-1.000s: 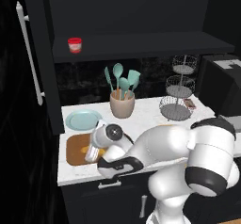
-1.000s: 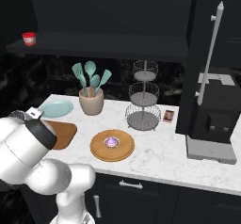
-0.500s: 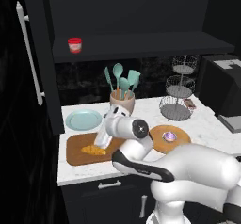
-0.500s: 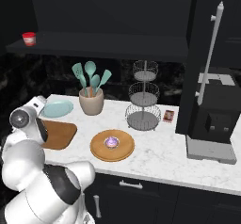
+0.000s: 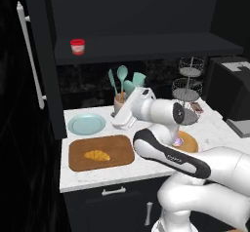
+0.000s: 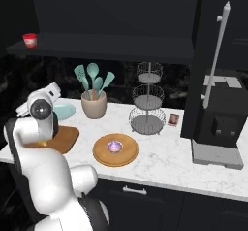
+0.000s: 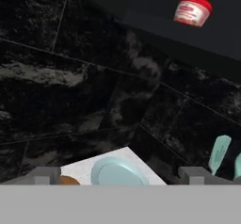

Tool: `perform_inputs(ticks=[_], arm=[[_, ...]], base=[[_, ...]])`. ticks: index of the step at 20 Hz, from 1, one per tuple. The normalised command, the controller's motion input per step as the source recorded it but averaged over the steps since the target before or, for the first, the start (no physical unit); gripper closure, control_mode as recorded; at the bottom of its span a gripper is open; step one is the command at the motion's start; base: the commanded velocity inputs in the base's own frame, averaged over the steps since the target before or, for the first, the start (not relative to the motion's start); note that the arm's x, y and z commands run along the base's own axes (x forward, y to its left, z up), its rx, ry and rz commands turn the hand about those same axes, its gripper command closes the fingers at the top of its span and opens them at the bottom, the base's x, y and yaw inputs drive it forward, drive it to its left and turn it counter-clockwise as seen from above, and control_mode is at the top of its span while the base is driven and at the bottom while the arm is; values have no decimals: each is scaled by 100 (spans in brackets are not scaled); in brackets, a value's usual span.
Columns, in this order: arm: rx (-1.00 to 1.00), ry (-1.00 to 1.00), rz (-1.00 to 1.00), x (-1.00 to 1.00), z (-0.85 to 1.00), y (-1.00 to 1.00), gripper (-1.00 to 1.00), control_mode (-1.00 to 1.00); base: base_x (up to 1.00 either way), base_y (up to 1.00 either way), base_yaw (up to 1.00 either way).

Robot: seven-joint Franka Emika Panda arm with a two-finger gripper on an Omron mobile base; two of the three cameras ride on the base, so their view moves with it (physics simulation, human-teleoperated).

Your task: From the different types of pastries on the counter, select a croissant and place it on the cutting board. Then retrieve a jar of jam from the cabinet and place it alongside the croissant on the cutting board.

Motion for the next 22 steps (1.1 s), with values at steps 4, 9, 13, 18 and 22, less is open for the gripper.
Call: perform_inputs(ticks=[4, 9, 13, 18, 22], arm=[[14, 0, 0, -38, 86, -24, -100, -100], [13, 0, 0, -52, 74, -18, -100, -100], [13, 0, 0, -39, 81, -19, -100, -100], [8, 5, 0, -4, 83, -9, -100, -100], [1, 10, 0, 20, 63, -1, -100, -100]], base=[[0, 0, 0], [0, 0, 0], [0, 0, 0], [0, 0, 0], [0, 0, 0]])
